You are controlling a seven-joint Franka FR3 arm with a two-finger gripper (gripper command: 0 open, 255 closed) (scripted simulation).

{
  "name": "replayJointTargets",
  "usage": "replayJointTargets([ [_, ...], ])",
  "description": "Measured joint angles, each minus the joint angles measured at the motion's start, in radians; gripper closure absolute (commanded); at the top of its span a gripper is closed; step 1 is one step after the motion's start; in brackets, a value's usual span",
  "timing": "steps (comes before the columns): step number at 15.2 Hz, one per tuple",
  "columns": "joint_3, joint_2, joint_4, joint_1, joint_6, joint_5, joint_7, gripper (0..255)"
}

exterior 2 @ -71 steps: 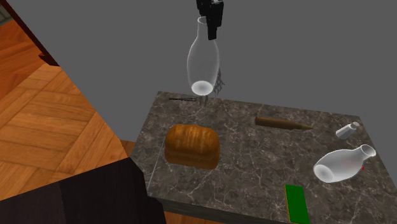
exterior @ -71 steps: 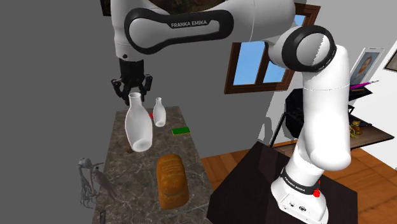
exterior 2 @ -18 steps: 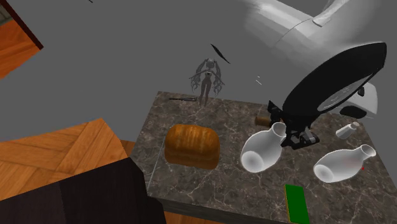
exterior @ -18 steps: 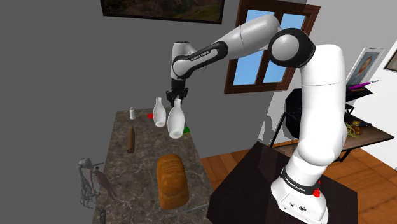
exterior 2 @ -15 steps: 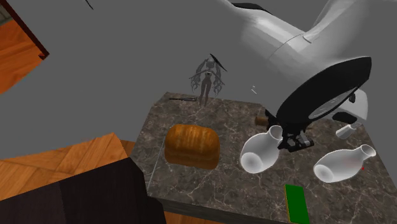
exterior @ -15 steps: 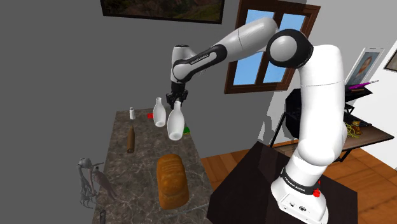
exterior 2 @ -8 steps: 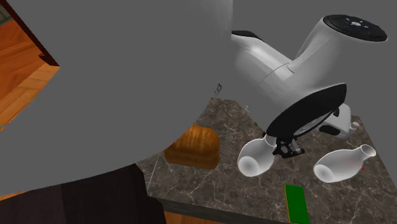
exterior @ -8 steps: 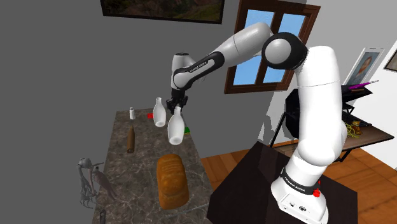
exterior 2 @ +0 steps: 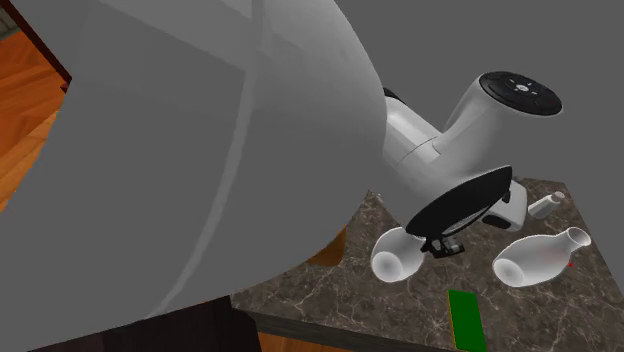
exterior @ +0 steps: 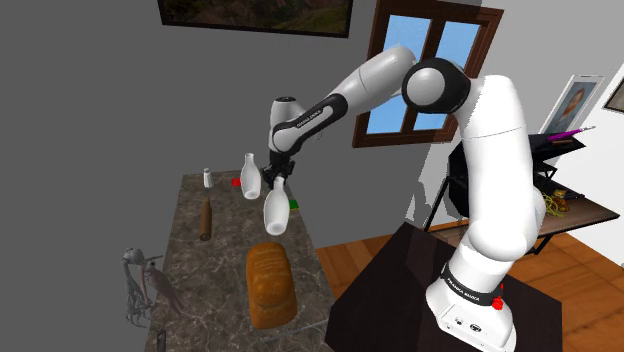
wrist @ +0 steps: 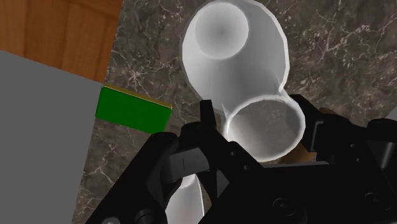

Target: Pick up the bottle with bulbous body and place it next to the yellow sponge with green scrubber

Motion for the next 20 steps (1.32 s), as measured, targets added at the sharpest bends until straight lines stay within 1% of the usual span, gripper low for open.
replayJointTargets([
  [11,-0.018,0.095,-0.007,0.011,0.101,-0.022,0.012,255],
  [17,-0.019,0.102,-0.004,0.013,0.106,-0.023,0.014,255],
  [18,-0.019,0.102,-0.004,0.013,0.106,-0.023,0.013,0],
  [20,-0.019,0.102,-0.004,0.013,0.106,-0.023,0.013,0],
])
